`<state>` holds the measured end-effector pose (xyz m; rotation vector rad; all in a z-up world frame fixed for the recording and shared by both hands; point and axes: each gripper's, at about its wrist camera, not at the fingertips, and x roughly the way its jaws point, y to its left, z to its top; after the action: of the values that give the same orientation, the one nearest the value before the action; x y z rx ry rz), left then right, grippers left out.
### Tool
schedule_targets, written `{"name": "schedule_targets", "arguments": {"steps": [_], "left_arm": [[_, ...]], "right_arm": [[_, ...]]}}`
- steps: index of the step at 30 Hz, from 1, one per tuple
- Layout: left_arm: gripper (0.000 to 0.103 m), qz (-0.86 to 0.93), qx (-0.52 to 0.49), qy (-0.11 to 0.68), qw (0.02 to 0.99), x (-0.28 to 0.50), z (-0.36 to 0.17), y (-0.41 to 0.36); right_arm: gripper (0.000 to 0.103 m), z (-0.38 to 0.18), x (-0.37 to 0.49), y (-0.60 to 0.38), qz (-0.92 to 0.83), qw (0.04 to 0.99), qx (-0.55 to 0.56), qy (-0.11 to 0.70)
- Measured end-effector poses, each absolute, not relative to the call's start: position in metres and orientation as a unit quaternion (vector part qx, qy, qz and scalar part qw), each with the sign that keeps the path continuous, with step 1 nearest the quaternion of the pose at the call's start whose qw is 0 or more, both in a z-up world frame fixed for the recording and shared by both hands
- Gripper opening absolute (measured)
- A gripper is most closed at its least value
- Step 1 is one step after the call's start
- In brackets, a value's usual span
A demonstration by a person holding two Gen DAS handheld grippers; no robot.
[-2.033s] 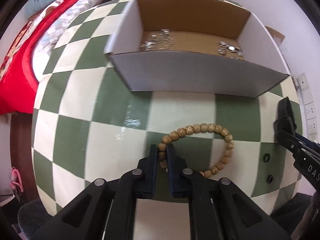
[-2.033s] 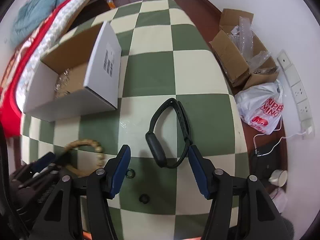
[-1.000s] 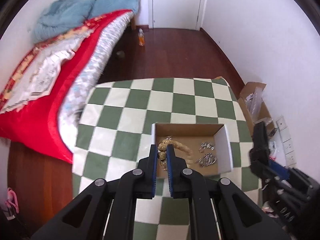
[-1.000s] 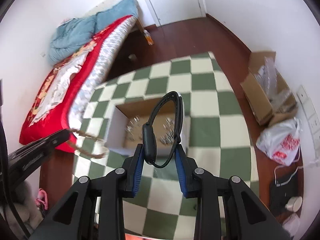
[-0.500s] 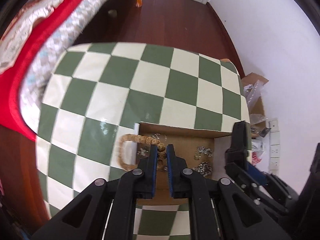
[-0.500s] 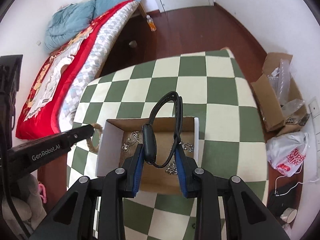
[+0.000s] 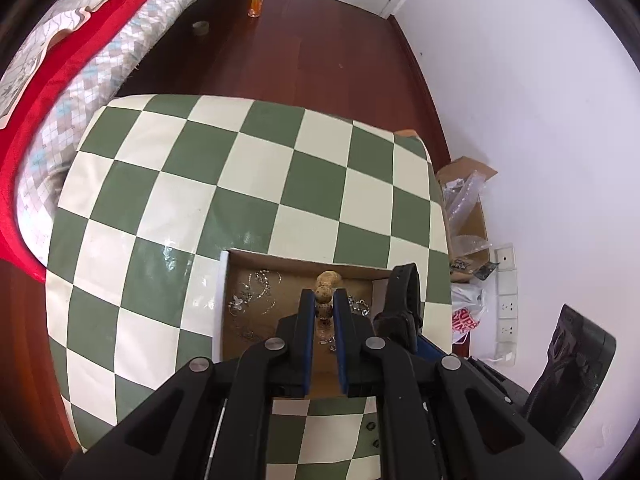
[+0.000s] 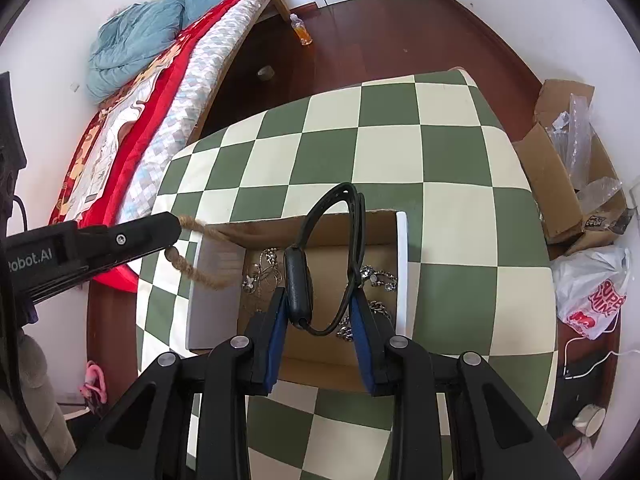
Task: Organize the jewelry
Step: 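Carry the bracelet and watch band over the white box, then open both tools to drop the bracelet and watch band into the box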
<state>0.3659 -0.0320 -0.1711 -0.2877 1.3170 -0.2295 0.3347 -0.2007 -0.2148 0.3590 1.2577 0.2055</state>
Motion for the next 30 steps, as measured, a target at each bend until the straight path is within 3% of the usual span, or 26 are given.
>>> {"name": "schedule_targets", "arguments": {"steps": [6,7,9,10,11,13,16,18,30], "left_arm": [[0.011,-0.064,-0.088,0.613,0.783,0.365,-0.181,-0.032],[0.020,-0.056,-0.076,0.610,0.787,0.365,-0.180,-0.031],[0.058,-0.034,-0.048,0.595,0.802,0.363,-0.176,-0.029],[0.087,-0.023,-0.038,0.586,0.809,0.362,-0.174,-0.027],[0.092,-0.017,-0.036,0.576,0.817,0.361,-0.170,-0.024],[0.092,-0.002,-0.023,0.559,0.829,0.357,-0.165,-0.018],[0.102,0.021,0.000,0.544,0.839,0.349,-0.163,-0.010],[0.103,0.035,0.010,0.533,0.845,0.341,-0.163,-0.005],[0.103,0.069,0.036,0.516,0.853,0.281,-0.175,0.004]], "right_arm": [[0.038,-0.222,0.339,-0.201,0.101,0.773,0.172,0.602],[0.039,-0.222,0.340,-0.202,0.098,0.773,0.171,0.603],[0.041,-0.221,0.340,-0.202,0.092,0.775,0.162,0.604],[0.049,-0.220,0.341,-0.202,0.089,0.775,0.160,0.605],[0.057,-0.219,0.341,-0.203,0.086,0.776,0.159,0.605],[0.078,-0.212,0.339,-0.205,0.068,0.786,0.141,0.598],[0.094,-0.207,0.336,-0.206,0.035,0.793,0.102,0.599],[0.100,-0.208,0.333,-0.208,0.013,0.792,0.082,0.605],[0.103,-0.211,0.298,-0.189,-0.015,0.799,0.022,0.601]]}}
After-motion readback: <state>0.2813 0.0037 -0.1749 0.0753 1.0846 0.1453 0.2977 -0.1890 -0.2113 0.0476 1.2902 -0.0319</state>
